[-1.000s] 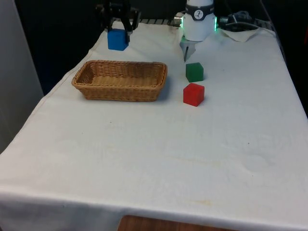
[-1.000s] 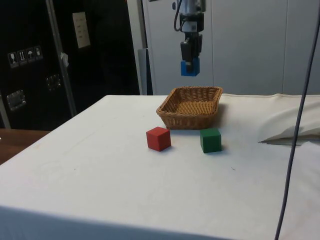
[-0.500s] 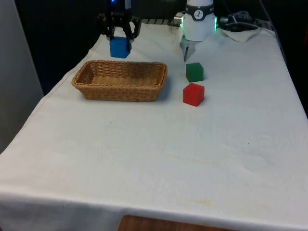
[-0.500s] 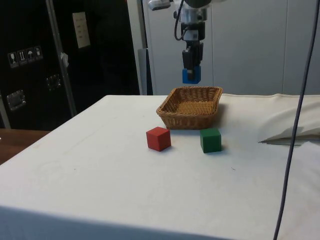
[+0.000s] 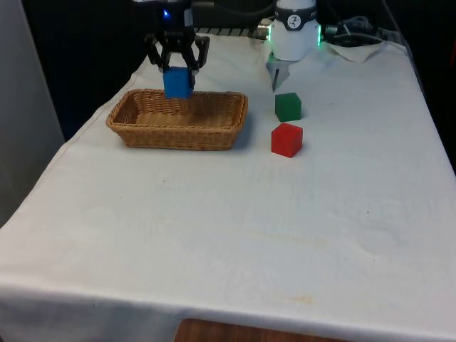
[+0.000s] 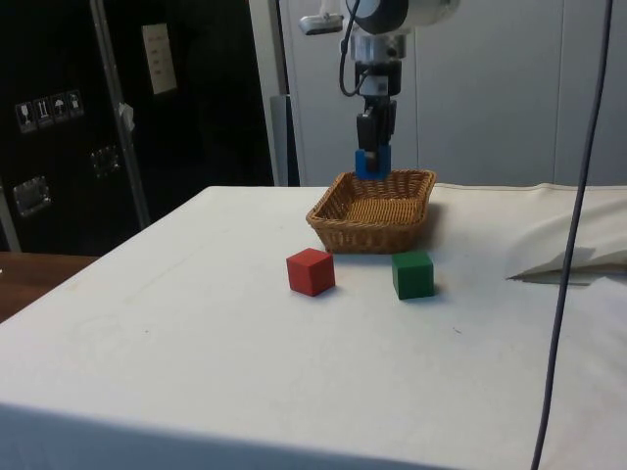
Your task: Pick up the blue cube and place it into the basket.
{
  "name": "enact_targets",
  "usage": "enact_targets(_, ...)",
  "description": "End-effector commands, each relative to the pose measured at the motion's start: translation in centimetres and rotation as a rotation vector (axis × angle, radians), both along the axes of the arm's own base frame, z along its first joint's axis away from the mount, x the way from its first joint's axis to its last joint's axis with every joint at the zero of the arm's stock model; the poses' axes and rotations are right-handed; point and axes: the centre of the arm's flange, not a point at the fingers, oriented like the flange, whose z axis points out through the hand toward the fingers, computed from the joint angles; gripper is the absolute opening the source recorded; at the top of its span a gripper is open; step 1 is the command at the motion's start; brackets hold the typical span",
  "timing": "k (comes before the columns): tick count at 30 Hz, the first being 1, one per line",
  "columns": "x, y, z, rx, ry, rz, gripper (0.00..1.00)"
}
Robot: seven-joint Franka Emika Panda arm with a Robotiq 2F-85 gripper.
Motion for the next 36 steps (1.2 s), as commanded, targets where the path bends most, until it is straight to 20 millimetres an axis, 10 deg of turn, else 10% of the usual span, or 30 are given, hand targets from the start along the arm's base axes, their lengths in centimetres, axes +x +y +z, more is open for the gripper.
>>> enact_targets(1,0.1,0.2,-0.2,0.011,-0.014,0.005,0.00)
enact_targets(36,0.3,0.0,-6.5,0.059,0.036,0.034,0.08)
